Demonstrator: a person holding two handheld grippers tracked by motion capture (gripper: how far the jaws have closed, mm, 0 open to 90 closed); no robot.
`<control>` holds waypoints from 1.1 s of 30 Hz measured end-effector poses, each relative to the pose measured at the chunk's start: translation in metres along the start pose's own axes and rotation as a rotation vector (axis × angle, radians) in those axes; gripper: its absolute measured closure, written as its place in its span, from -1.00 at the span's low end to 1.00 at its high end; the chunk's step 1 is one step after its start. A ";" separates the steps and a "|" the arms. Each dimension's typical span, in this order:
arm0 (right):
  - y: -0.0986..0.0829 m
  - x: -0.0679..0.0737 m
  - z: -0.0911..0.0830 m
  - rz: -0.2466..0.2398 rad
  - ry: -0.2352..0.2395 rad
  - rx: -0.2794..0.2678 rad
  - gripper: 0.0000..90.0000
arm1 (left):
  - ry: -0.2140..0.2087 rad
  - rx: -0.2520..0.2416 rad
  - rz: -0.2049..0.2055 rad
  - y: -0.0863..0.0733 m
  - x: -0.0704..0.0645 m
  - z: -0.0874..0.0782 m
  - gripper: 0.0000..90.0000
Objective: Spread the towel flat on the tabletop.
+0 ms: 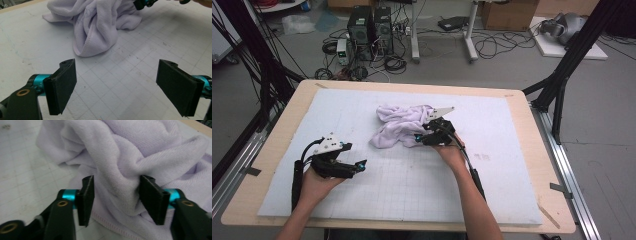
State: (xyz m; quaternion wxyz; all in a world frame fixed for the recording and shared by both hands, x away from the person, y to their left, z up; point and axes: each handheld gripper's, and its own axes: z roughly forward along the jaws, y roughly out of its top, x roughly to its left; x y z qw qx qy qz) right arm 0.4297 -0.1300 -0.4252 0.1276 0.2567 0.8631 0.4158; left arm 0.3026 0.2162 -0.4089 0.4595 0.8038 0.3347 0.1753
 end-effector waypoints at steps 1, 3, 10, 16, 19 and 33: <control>0.000 0.000 0.000 0.000 0.000 0.000 0.15 | 0.000 0.000 0.000 0.000 0.000 0.000 -0.56; 0.000 0.000 0.004 -0.010 -0.011 0.011 0.38 | 0.000 0.002 0.006 0.000 0.000 0.000 -0.53; 0.005 -0.001 -0.010 -0.021 0.032 -0.012 0.81 | -0.016 0.007 0.033 0.002 -0.004 0.000 -0.18; 0.015 0.008 -0.033 -0.064 0.068 -0.030 0.82 | -0.026 -0.013 0.049 0.010 -0.010 -0.002 -0.11; 0.022 0.019 -0.056 -0.094 0.114 -0.033 0.82 | -0.038 -0.020 0.063 0.015 -0.015 -0.003 -0.10; 0.026 0.069 -0.122 -0.191 0.231 -0.033 0.77 | -0.102 -0.037 0.112 0.033 -0.039 0.002 -0.12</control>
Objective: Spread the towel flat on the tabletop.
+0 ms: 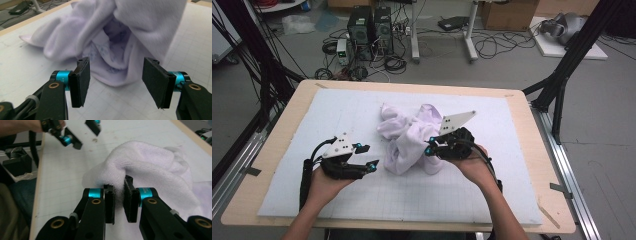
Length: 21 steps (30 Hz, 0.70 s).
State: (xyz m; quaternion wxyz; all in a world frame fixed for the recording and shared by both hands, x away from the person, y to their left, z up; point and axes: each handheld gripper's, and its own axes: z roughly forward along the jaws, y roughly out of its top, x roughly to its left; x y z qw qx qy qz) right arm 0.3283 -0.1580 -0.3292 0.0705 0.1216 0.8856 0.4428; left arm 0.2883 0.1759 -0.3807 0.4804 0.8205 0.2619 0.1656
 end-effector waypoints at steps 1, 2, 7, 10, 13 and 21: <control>-0.004 0.003 0.003 0.004 0.004 0.010 0.65 | -0.007 0.001 0.001 0.001 -0.001 0.003 -0.12; -0.009 0.005 0.007 0.016 0.011 0.019 0.49 | -0.016 0.004 0.002 0.002 -0.002 0.006 -0.12; -0.036 0.007 0.007 0.046 0.019 -0.008 0.08 | -0.053 0.046 0.008 0.003 -0.003 0.028 -0.11; -0.042 0.002 0.000 0.076 0.017 -0.041 0.03 | -0.072 0.059 0.003 0.007 0.000 0.044 -0.11; -0.050 -0.009 -0.004 0.102 -0.023 -0.055 0.00 | -0.086 0.046 -0.008 0.011 -0.001 0.057 -0.11; -0.066 -0.027 0.041 0.177 -0.024 0.069 0.10 | -0.156 0.091 0.034 0.018 -0.015 0.098 0.00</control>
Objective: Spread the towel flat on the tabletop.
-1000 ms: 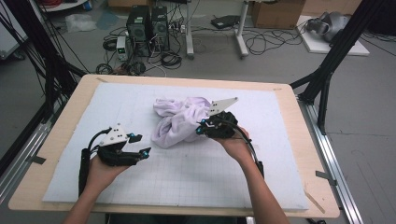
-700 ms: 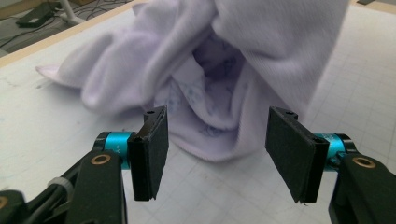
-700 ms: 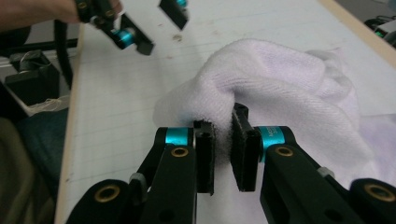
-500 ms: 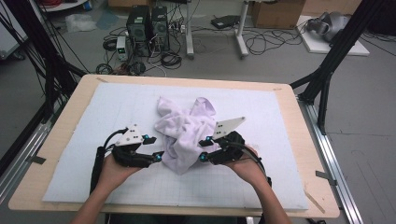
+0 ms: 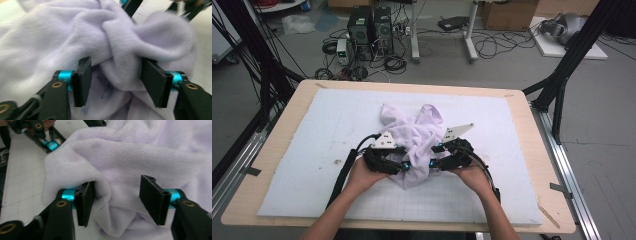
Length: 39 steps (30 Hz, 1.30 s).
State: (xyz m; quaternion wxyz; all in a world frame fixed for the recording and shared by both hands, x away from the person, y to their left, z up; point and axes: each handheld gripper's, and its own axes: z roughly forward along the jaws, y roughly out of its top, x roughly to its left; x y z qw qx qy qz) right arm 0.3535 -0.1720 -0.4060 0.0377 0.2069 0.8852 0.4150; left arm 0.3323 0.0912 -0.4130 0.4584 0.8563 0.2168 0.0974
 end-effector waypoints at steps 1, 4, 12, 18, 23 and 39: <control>-0.001 -0.001 0.005 0.008 0.005 0.013 0.16 | -0.013 0.014 0.009 0.000 -0.002 0.010 0.06; -0.004 -0.003 0.015 0.016 0.021 0.060 0.41 | -0.024 0.037 0.027 0.000 -0.002 0.017 0.45; -0.001 0.010 0.001 -0.008 0.063 0.042 0.84 | -0.015 0.020 0.035 0.002 -0.002 0.002 0.90; 0.002 0.038 -0.022 -0.054 0.081 -0.027 0.88 | 0.017 -0.014 0.062 0.000 -0.010 -0.046 0.90; -0.004 0.067 -0.027 -0.071 0.122 -0.044 0.90 | 0.032 -0.025 0.089 -0.007 -0.024 -0.087 0.90; -0.009 0.044 -0.025 -0.086 -0.060 -0.010 0.14 | 0.072 0.016 0.029 -0.021 0.006 -0.083 0.14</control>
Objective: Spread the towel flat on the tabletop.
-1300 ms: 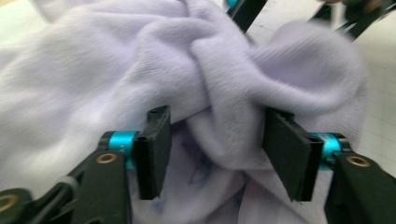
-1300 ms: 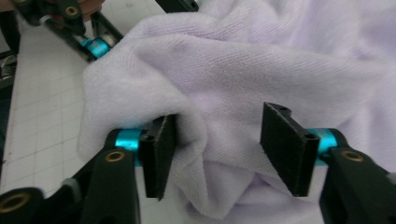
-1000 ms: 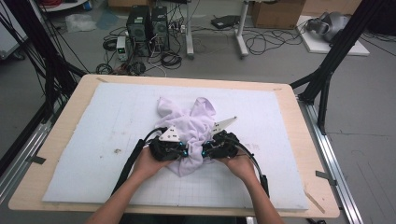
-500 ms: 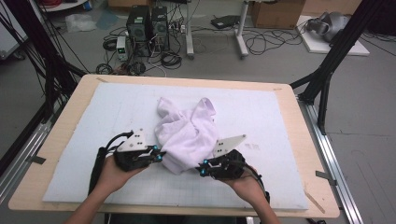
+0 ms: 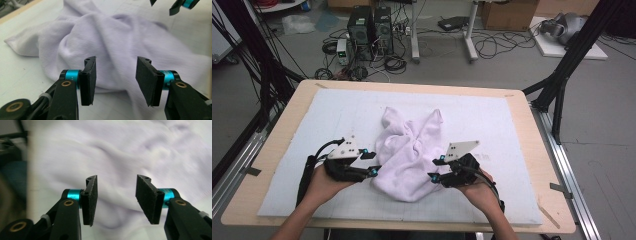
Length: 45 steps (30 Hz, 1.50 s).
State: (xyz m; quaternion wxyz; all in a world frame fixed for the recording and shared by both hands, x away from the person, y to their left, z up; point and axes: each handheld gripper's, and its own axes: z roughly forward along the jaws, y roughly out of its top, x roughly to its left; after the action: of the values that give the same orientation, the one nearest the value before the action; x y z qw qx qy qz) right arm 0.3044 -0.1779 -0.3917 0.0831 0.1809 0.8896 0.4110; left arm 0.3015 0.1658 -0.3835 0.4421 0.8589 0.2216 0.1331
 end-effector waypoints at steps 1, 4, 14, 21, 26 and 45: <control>-0.003 -0.006 0.006 0.013 -0.012 0.009 0.12 | 0.000 0.000 0.000 0.000 0.000 0.000 0.13; -0.014 -0.025 0.025 0.056 -0.045 0.030 0.09 | 0.010 0.031 -0.029 -0.003 0.011 0.025 0.13; -0.027 -0.040 0.046 0.105 0.000 0.073 0.83 | -0.004 0.179 -0.046 -0.016 0.021 0.064 0.81; -0.026 -0.020 0.020 0.072 0.038 0.061 0.87 | -0.008 0.121 -0.083 -0.025 0.015 0.023 0.85; -0.038 0.008 -0.007 0.067 0.062 0.038 0.87 | 0.003 0.095 -0.062 -0.037 0.000 -0.010 0.86; -0.037 -0.007 0.003 0.088 0.036 0.036 0.14 | 0.008 0.095 -0.099 -0.043 0.009 -0.012 0.01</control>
State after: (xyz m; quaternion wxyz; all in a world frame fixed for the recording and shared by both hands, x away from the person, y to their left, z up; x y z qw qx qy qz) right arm 0.3022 -0.2004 -0.4213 0.0459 0.2138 0.8894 0.4014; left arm 0.2929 0.2007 -0.4121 0.4059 0.8664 0.2719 0.1036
